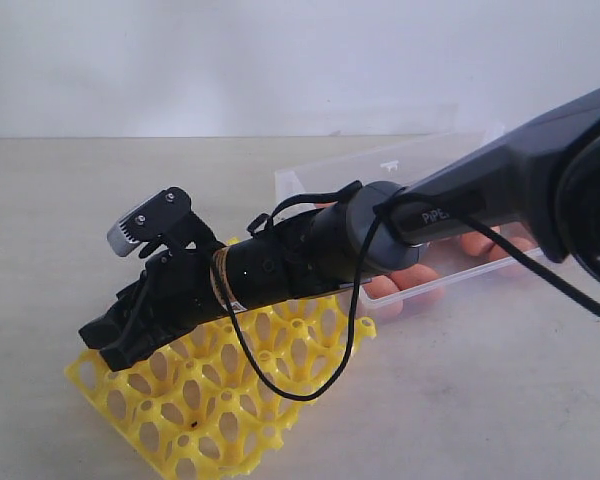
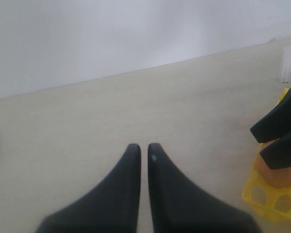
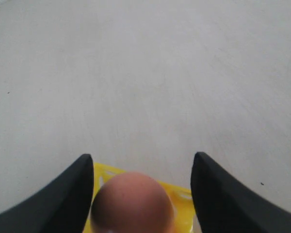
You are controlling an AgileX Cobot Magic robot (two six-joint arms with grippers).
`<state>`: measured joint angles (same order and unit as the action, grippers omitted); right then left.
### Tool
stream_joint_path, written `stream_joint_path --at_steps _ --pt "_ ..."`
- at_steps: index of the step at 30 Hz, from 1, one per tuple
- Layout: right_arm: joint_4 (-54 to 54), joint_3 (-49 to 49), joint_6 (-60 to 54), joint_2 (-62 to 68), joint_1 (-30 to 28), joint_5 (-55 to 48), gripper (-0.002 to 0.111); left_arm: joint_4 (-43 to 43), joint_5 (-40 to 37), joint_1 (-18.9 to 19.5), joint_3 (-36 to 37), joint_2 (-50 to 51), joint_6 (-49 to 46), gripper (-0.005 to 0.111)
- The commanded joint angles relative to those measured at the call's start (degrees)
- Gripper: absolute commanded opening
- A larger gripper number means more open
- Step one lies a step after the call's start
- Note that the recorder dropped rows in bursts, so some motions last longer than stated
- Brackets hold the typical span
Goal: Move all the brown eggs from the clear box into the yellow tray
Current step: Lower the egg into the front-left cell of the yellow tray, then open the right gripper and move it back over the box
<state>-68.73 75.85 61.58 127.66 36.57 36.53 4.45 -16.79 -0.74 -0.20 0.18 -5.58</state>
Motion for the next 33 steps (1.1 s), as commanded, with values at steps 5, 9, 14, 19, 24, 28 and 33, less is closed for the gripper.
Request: stream_joint_path --at_steps 5,9,14,19,24,28,33 --pt "-0.16 0.12 -0.55 -0.7 -0.05 -0.34 0.054 -0.11 0.02 -0.44 0.2 -0.18 0.18 0.004" --pt "0.04 0.23 -0.55 -3.05 -0.05 -0.34 0.054 -0.11 0.02 -0.44 0.2 -0.18 0.18 0.004" --pt "0.04 0.23 -0.55 -8.18 -0.05 -0.86 0.054 -0.11 0.02 -0.44 0.2 -0.18 0.18 0.004" --pt "-2.88 0.23 0.04 -15.87 -0.05 -5.54 0.054 -0.11 0.02 -0.44 0.2 -0.18 0.18 0.004" --pt "-27.11 0.11 23.08 -24.63 -0.05 -19.09 0.049 -0.11 0.02 -0.44 0.2 -0.18 0.18 0.004" --pt "-31.22 -2.42 31.99 -29.87 -1.15 -20.77 0.036 -0.11 0.02 -0.44 0.2 -0.18 0.18 0.004" --pt "-31.22 -8.99 30.81 -36.24 -3.41 -16.37 0.014 -0.11 0.02 -0.44 0.2 -0.18 0.18 0.004"
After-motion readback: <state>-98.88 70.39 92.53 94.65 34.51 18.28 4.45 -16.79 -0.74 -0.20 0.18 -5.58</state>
